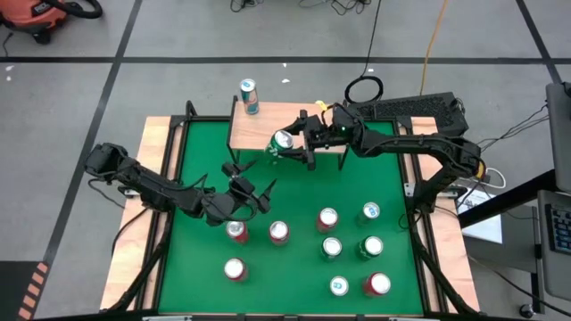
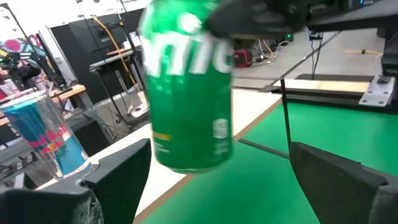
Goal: Place canned beverage on shelf
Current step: Put the green soda can on the shelf
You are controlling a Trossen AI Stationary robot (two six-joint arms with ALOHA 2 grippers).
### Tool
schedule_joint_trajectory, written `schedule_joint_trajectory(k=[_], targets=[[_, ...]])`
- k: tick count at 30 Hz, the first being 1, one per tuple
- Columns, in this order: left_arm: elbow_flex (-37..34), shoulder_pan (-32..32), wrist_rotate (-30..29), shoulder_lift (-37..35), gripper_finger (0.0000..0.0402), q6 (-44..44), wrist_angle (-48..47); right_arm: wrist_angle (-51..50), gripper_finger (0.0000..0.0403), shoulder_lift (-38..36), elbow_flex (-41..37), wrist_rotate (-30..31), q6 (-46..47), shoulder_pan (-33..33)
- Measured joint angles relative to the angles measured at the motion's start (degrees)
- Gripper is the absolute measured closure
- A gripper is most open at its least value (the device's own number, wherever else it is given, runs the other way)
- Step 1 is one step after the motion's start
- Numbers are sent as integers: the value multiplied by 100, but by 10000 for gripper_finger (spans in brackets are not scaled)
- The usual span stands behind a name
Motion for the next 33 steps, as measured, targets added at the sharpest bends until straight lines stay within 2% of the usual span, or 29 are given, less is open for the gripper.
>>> schedule_joint_trajectory(k=[2,7,13,19,22,28,33], targets=[[0,-1,57,-138,24,3,-141,1,109,-15,0,-259,-38,-92],[0,379,1291,-427,24,-8,-400,-81,109,-20,117,-967,-181,-276],[-2,895,1498,-425,24,-152,-422,-1124,109,-28,645,-1575,-856,-277],[-7,1057,1921,-294,24,-451,-355,-2087,109,-28,1095,-1599,-1397,-170],[-15,1076,2085,-221,24,-470,-393,-2073,109,-28,1174,-1636,-1440,-108],[-12,1128,2164,-21,25,-435,127,-2086,109,-32,1191,-1620,-1527,-15],[-11,1150,2506,88,52,-286,449,-2105,109,-33,1191,-1637,-1558,68]])
